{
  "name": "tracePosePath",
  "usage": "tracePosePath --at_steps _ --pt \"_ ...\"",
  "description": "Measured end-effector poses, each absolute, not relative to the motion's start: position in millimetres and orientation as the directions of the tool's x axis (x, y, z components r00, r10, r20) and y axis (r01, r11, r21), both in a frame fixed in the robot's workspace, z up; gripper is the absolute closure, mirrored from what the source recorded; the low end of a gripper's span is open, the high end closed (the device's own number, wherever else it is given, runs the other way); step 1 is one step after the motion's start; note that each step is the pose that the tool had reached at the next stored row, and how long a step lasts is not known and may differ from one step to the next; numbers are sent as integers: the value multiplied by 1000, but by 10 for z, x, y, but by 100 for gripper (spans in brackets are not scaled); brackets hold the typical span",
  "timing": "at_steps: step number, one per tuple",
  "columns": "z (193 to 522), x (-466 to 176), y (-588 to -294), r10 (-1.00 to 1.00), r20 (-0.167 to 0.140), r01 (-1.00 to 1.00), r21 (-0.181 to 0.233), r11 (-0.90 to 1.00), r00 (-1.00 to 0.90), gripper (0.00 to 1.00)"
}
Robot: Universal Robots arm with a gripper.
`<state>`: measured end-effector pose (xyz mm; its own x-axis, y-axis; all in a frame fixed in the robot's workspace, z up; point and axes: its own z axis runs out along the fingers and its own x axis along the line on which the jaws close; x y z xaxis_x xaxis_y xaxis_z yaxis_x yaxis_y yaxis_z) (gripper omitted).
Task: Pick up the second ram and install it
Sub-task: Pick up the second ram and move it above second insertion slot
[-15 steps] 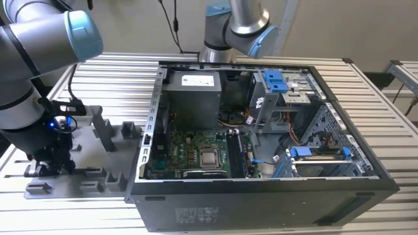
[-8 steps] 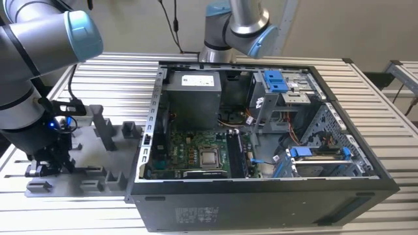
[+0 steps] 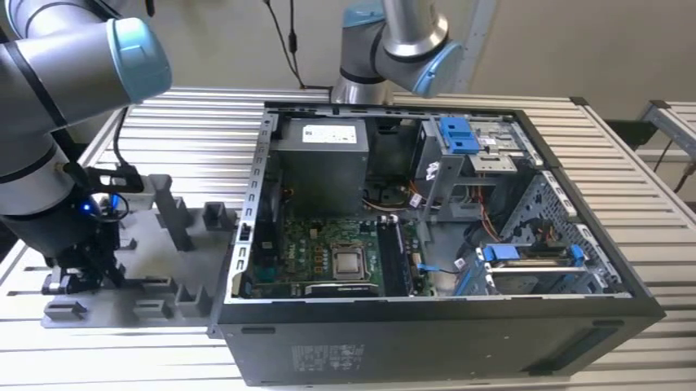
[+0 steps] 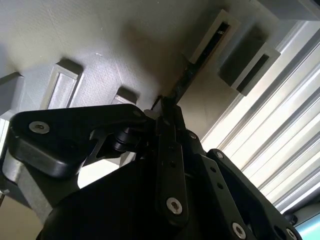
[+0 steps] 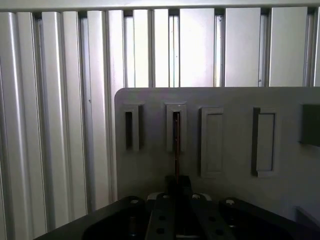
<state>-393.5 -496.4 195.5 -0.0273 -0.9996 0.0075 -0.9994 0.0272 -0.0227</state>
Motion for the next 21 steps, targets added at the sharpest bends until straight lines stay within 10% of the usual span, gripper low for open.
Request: tracePosePath --at_steps 21 --pt "2073 -3935 -4964 -1000 7 -999 -23 27 -27 86"
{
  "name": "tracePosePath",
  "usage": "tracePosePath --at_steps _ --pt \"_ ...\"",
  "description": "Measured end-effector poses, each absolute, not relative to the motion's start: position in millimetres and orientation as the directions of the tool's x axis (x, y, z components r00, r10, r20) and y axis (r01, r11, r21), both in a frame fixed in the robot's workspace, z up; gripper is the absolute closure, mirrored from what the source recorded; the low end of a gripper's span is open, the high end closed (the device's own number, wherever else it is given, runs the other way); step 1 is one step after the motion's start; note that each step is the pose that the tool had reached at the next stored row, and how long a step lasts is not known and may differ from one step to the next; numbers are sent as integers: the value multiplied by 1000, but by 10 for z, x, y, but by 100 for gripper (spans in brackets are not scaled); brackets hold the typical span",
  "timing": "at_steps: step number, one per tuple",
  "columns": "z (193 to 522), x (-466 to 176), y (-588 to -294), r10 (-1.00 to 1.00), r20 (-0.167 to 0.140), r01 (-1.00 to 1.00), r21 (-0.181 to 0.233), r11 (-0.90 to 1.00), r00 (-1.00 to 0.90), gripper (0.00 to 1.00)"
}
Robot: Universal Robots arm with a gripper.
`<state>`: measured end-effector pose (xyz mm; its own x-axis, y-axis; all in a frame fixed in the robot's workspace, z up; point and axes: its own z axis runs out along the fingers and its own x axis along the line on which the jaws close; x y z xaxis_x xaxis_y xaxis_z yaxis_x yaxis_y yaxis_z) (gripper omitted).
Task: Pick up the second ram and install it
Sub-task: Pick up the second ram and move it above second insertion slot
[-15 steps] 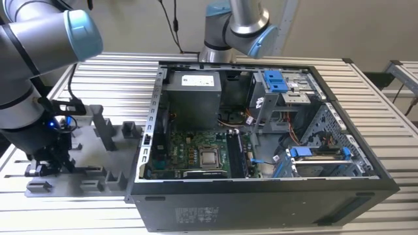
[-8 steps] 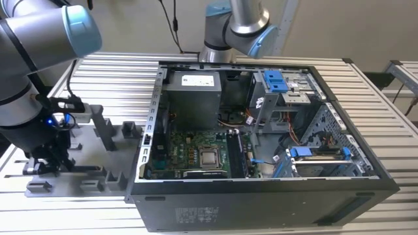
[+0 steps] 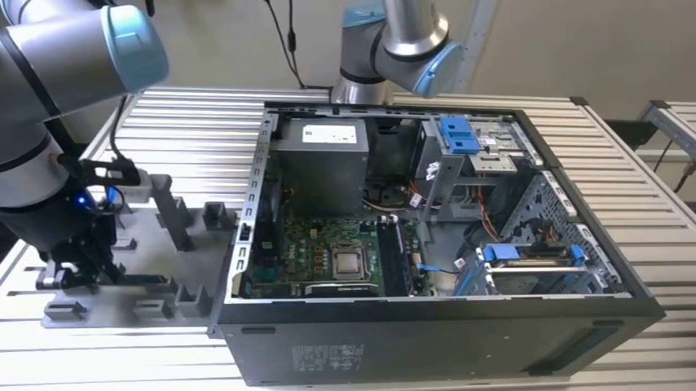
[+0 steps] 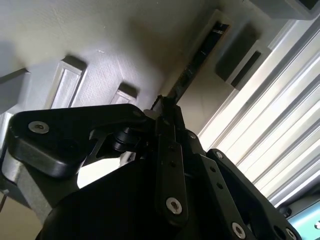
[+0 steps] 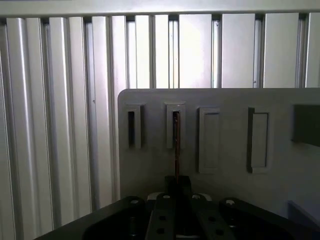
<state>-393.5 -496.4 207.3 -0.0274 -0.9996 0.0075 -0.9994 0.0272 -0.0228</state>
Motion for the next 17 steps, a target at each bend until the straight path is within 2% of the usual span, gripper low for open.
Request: tracePosePath --at_steps 17 --pt "2204 -3935 -4964 -1000 8 -999 -23 27 -27 86"
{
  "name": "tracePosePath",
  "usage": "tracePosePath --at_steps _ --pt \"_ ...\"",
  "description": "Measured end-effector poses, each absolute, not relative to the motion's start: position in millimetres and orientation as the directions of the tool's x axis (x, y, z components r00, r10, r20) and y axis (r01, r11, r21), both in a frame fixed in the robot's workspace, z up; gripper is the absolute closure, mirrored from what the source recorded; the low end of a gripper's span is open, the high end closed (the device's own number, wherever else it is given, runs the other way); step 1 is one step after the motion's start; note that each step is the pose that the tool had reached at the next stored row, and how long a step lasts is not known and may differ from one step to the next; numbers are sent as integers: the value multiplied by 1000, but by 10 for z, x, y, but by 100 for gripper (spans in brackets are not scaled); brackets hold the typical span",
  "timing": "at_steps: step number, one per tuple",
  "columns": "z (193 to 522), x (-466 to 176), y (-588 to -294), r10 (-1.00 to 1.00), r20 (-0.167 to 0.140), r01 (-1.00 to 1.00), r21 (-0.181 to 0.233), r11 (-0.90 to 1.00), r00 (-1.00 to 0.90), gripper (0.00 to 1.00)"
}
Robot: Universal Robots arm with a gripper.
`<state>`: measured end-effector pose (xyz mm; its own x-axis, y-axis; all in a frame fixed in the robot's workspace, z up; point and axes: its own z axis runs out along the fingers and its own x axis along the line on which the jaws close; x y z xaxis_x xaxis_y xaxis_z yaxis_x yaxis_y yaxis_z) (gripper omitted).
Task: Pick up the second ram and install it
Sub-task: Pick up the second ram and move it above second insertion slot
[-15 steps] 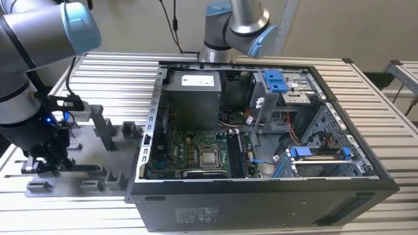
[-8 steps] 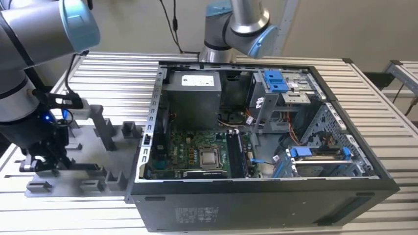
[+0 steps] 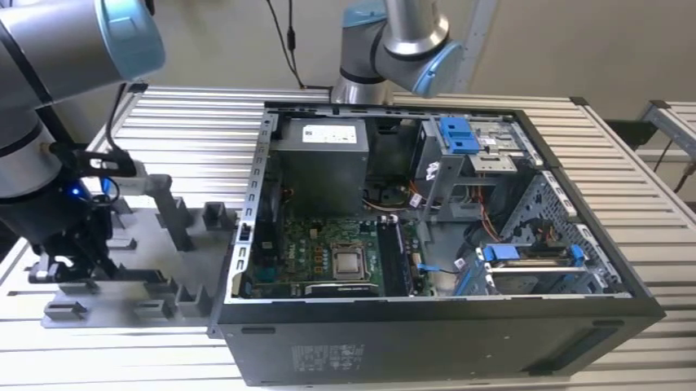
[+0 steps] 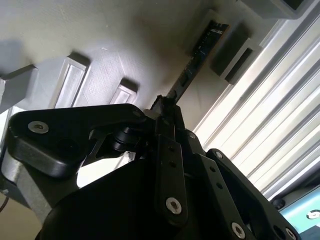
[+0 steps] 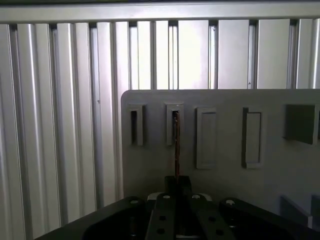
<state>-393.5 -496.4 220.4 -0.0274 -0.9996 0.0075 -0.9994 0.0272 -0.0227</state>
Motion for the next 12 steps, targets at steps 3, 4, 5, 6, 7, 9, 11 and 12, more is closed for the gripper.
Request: tracePosePath --at_steps 3,4,5,6,7,9,11,12 --pt "2222 -3935 -4964 -1000 7 -999 -23 27 -27 86" --pt "2229 -3935 -4964 -1000 7 -999 -23 27 -27 86" --pt "2236 -3935 -4964 -1000 8 -999 -23 27 -27 86" --pt "2242 -3935 -4964 -1000 7 -999 -23 27 -27 86" --pt "2250 -3935 -4964 -1000 7 -999 -23 27 -27 86" --pt "2263 -3935 -4964 -1000 8 -999 -23 27 -27 86" --pt "2277 -3935 -4964 -1000 8 -999 -23 27 -27 86" --pt "2283 -3935 -4964 -1000 7 -999 -23 27 -27 86"
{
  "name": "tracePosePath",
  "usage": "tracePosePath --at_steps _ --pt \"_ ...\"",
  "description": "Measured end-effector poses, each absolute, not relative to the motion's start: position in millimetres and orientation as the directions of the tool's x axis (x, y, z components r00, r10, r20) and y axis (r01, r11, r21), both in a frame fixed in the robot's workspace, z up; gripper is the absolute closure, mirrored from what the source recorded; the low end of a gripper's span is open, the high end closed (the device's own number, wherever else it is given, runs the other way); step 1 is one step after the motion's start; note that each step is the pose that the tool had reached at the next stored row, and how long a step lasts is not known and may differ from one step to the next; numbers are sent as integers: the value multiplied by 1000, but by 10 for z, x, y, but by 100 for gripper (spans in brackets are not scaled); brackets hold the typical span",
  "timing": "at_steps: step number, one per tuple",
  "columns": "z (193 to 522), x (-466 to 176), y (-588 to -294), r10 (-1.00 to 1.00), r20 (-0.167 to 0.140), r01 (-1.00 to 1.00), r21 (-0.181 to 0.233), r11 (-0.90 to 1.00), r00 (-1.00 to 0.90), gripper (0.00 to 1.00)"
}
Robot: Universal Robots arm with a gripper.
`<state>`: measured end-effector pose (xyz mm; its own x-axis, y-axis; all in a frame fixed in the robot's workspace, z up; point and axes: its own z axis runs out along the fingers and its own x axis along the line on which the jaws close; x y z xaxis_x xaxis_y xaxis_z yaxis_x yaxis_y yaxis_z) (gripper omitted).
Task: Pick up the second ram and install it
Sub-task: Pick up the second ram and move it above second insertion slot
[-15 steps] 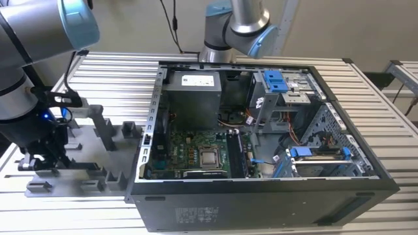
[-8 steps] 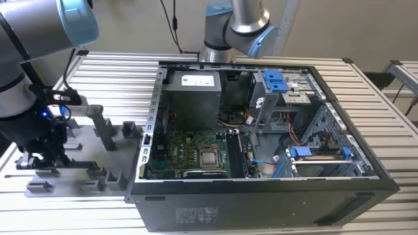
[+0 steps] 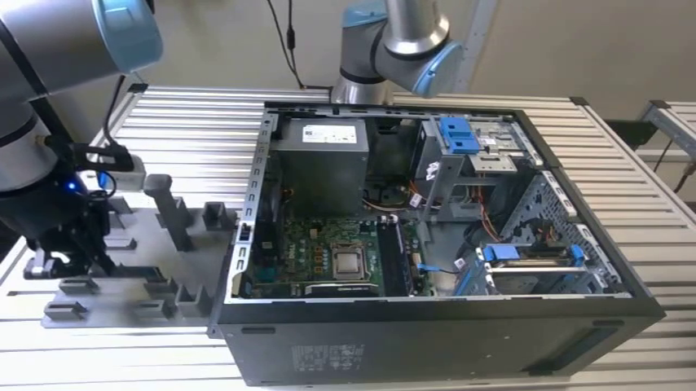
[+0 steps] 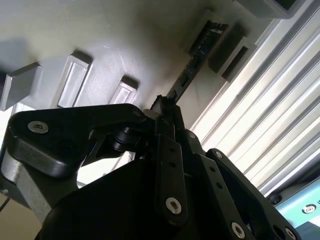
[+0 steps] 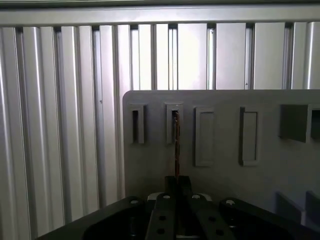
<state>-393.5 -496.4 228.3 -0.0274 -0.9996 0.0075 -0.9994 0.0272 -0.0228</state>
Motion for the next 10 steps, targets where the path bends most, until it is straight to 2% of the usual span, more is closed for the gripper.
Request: tracePosePath --at_steps 10 --pt "2349 -3935 -4964 -1000 8 -999 -23 27 -27 86"
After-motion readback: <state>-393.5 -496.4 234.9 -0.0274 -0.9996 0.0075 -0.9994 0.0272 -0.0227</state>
